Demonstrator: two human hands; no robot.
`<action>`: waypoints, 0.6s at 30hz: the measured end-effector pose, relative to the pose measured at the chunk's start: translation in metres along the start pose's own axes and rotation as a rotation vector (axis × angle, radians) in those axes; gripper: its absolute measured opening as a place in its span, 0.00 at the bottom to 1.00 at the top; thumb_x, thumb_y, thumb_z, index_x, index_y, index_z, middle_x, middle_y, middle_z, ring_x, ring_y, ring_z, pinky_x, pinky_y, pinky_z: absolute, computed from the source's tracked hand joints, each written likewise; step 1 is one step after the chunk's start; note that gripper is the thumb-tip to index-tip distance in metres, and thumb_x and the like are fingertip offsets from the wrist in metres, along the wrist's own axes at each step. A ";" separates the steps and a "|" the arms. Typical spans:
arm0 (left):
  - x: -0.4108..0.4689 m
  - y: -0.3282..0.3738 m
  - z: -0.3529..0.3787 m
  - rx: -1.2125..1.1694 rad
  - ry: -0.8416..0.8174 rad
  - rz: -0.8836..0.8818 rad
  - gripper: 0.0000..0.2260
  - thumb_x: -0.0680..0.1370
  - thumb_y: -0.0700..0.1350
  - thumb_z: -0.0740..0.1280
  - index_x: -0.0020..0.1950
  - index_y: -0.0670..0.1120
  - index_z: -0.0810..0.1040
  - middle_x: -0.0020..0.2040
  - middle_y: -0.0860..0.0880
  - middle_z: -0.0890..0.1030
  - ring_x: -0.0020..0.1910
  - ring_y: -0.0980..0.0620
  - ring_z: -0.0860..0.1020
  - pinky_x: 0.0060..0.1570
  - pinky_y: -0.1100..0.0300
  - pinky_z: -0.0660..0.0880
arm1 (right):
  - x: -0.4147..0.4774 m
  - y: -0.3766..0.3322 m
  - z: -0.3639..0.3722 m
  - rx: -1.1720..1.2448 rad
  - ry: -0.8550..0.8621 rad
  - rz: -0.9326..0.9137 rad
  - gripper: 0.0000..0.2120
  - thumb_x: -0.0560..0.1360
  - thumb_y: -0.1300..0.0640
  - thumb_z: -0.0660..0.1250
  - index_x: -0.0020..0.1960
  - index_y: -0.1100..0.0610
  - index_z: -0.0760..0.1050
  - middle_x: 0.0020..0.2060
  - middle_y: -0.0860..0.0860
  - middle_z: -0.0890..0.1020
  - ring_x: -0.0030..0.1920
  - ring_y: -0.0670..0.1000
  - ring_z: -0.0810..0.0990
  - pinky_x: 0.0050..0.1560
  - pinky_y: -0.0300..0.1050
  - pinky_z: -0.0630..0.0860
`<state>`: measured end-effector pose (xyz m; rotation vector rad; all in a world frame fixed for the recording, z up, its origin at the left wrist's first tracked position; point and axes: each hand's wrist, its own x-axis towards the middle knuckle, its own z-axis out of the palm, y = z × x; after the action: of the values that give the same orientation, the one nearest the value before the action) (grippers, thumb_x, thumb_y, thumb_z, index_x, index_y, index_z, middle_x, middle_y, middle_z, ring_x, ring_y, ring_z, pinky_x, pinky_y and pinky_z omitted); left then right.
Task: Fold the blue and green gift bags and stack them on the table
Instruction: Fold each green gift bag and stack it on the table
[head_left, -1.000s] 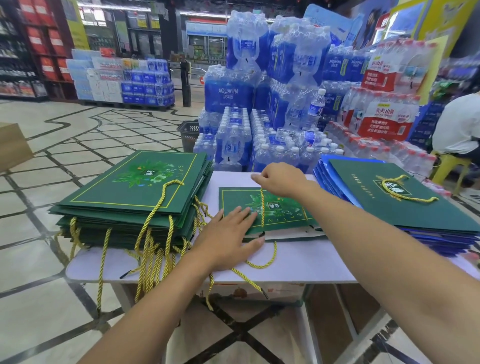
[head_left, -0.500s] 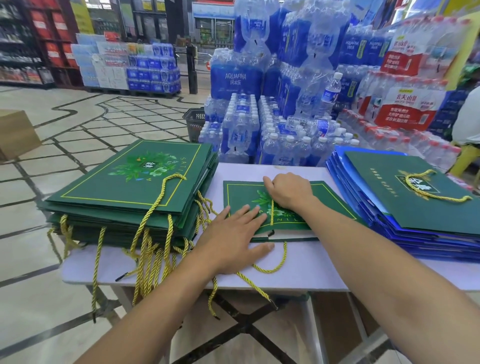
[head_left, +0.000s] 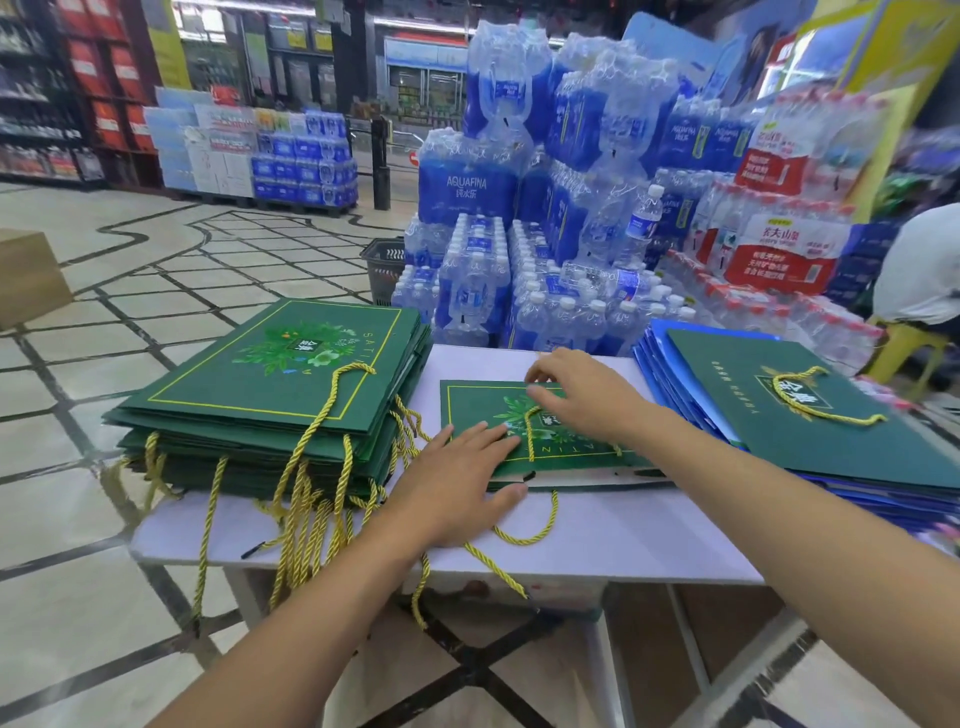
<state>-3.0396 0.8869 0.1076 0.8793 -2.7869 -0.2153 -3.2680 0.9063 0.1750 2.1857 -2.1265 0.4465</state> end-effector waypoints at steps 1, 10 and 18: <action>0.000 0.000 0.000 -0.024 0.017 -0.003 0.31 0.83 0.66 0.55 0.84 0.56 0.57 0.84 0.58 0.55 0.82 0.57 0.50 0.82 0.49 0.45 | -0.013 -0.003 -0.003 0.011 -0.021 -0.027 0.13 0.81 0.43 0.63 0.59 0.47 0.79 0.54 0.46 0.79 0.56 0.47 0.76 0.59 0.51 0.75; -0.003 0.010 -0.010 0.020 0.200 0.012 0.26 0.82 0.67 0.56 0.76 0.57 0.71 0.73 0.59 0.74 0.72 0.55 0.71 0.73 0.50 0.64 | -0.098 0.003 -0.010 -0.197 -0.118 -0.129 0.31 0.74 0.42 0.66 0.75 0.46 0.69 0.68 0.45 0.75 0.68 0.48 0.71 0.68 0.49 0.71; -0.001 0.016 -0.044 0.147 0.624 0.074 0.25 0.78 0.68 0.62 0.65 0.54 0.80 0.60 0.55 0.82 0.60 0.51 0.80 0.58 0.52 0.75 | -0.104 -0.001 -0.029 -0.212 0.136 0.044 0.16 0.84 0.51 0.60 0.68 0.39 0.75 0.62 0.38 0.80 0.63 0.47 0.78 0.47 0.49 0.79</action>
<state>-3.0371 0.8970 0.1532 0.7150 -2.2583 0.2414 -3.2719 1.0138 0.1771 1.9413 -2.0504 0.3437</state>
